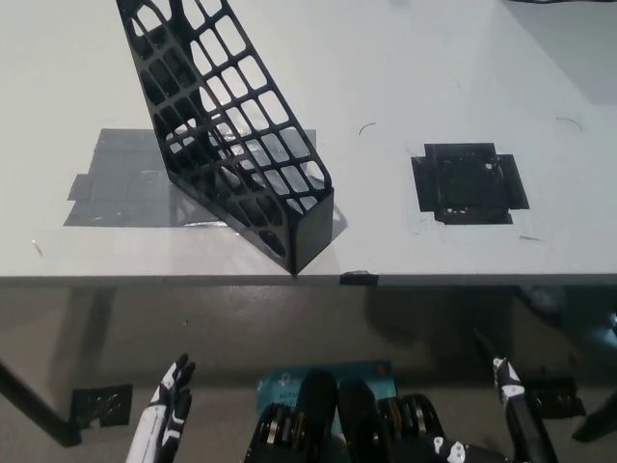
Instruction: A person hands a notebook to the robot and the robot grabs it with its right hand and places it in the magazine stand kept in the centre of the desk infront of it.
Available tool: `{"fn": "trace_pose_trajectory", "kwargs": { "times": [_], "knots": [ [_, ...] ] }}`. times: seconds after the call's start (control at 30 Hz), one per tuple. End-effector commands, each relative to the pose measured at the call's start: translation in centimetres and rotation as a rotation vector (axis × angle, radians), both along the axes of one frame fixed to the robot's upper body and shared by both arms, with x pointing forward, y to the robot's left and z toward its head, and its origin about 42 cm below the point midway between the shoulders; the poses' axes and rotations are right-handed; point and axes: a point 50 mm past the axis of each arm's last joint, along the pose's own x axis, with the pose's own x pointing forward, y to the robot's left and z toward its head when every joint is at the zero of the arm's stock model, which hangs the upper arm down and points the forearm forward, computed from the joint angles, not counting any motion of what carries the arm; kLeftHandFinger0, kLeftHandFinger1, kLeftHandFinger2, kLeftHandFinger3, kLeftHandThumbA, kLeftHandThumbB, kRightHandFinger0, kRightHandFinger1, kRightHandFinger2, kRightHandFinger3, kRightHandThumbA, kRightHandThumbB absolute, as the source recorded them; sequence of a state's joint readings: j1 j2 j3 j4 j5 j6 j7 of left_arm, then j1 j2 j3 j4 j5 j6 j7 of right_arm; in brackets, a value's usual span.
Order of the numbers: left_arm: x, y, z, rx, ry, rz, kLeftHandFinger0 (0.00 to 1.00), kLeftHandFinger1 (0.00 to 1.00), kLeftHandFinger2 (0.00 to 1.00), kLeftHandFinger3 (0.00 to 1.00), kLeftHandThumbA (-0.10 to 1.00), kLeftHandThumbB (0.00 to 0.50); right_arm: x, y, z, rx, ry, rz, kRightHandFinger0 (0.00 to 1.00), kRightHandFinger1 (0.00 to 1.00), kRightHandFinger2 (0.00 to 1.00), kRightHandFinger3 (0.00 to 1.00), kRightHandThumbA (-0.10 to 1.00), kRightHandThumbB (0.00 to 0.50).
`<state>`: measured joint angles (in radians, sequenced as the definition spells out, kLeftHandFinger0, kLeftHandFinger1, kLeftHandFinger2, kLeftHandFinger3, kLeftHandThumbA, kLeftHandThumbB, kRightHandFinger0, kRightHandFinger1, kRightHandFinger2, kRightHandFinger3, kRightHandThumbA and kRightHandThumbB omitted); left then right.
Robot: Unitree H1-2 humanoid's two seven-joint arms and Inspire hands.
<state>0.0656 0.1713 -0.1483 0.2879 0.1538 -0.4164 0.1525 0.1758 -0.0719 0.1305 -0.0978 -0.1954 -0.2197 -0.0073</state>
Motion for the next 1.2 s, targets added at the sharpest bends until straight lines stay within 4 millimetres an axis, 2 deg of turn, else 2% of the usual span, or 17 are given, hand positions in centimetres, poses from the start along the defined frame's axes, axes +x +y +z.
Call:
{"fn": "trace_pose_trajectory", "kwargs": {
  "times": [0.0, 0.37, 0.5, 0.67, 0.73, 0.9, 0.93, 1.03, 1.17],
  "knots": [
    [0.8, 0.6, 1.5, -0.007, -0.100, 0.009, 1.00, 1.00, 1.00, 1.00, 1.00, 0.500, 0.7, 0.2, 1.6, 0.060, -0.111, -0.004, 1.00, 1.00, 1.00, 1.00, 1.00, 0.284],
    [1.6, 0.5, 2.1, -0.015, -0.121, 0.006, 0.99, 1.00, 1.00, 1.00, 1.00, 0.500, 1.5, 0.1, 2.3, 0.062, -0.125, -0.002, 1.00, 1.00, 1.00, 1.00, 1.00, 0.272],
    [1.2, 0.5, 1.7, -0.002, -0.108, 0.008, 0.99, 1.00, 1.00, 1.00, 1.00, 0.500, 1.2, 0.1, 2.0, 0.063, -0.123, -0.003, 1.00, 1.00, 1.00, 1.00, 1.00, 0.264],
    [1.6, 0.8, 2.0, -0.018, -0.113, 0.010, 0.99, 1.00, 1.00, 1.00, 1.00, 0.500, 1.8, 0.3, 2.2, 0.072, -0.127, 0.001, 1.00, 1.00, 1.00, 1.00, 1.00, 0.266],
    [2.0, 0.7, 2.1, 0.005, -0.123, 0.008, 1.00, 1.00, 1.00, 1.00, 1.00, 0.500, 2.2, 0.3, 2.6, 0.078, -0.132, -0.005, 1.00, 1.00, 1.00, 1.00, 1.00, 0.284],
    [1.2, 0.7, 1.7, -0.019, -0.106, 0.016, 0.98, 1.00, 1.00, 1.00, 1.00, 0.500, 1.8, 0.2, 3.2, 0.108, -0.144, -0.024, 1.00, 1.00, 1.00, 1.00, 1.00, 0.278],
    [1.4, 0.8, 1.8, -0.013, -0.110, 0.016, 0.98, 1.00, 1.00, 1.00, 1.00, 0.500, 2.1, 0.2, 3.9, 0.117, -0.174, -0.030, 1.00, 1.00, 1.00, 1.00, 1.00, 0.263],
    [1.5, 0.9, 1.9, 0.002, -0.115, 0.017, 0.97, 1.00, 1.00, 1.00, 1.00, 0.500, 2.4, 0.3, 5.4, 0.144, -0.226, -0.045, 1.00, 1.00, 1.00, 1.00, 1.00, 0.268],
    [1.5, 0.8, 1.9, -0.009, -0.116, 0.016, 0.97, 1.00, 1.00, 1.00, 1.00, 0.498, 3.5, 0.1, 9.6, 0.191, -0.353, -0.047, 1.00, 1.00, 1.00, 1.00, 1.00, 0.260]
  ]
}}
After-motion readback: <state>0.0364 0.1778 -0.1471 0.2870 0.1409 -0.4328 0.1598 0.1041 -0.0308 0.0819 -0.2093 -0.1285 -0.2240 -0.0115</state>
